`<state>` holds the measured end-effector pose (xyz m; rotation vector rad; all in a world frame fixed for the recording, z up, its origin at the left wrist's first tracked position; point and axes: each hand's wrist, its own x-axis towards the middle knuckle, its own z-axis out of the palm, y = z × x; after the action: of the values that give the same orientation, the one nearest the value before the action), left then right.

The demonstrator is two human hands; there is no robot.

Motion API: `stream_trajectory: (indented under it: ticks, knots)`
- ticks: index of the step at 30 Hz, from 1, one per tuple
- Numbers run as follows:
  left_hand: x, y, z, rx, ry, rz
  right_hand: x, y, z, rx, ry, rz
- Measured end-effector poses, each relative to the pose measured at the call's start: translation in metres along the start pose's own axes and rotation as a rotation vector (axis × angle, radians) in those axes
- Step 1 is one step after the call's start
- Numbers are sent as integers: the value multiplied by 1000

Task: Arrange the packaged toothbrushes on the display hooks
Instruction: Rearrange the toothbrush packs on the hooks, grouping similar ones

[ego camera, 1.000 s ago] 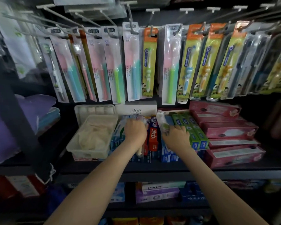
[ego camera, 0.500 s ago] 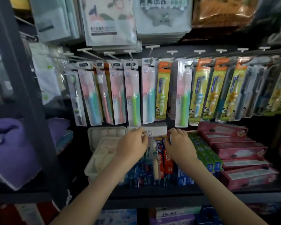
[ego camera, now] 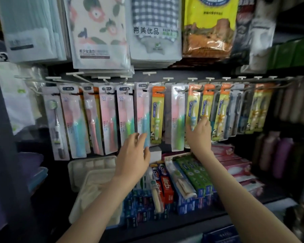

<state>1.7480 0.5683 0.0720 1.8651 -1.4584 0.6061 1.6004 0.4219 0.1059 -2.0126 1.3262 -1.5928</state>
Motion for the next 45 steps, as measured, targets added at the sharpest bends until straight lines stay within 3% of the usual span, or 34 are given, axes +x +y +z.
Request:
stream_trajectory:
  ticks: [9,19,30,36,45]
  knots:
    - [27,27,14,16,43,12,40,-3,6,-166,-113,8]
    - [40,52,20,28,73,35,48,19,-16,-165,-84,-122]
    - [19,62,11,-19,59,43,19,20,-45,-46,-73,-104]
    - [0,58,-7,-67,-33,9,30,7,-55,103,-237,-38]
    - [-10,57,-28,-84,-18,24,-6,0,-72,247,-180,17]
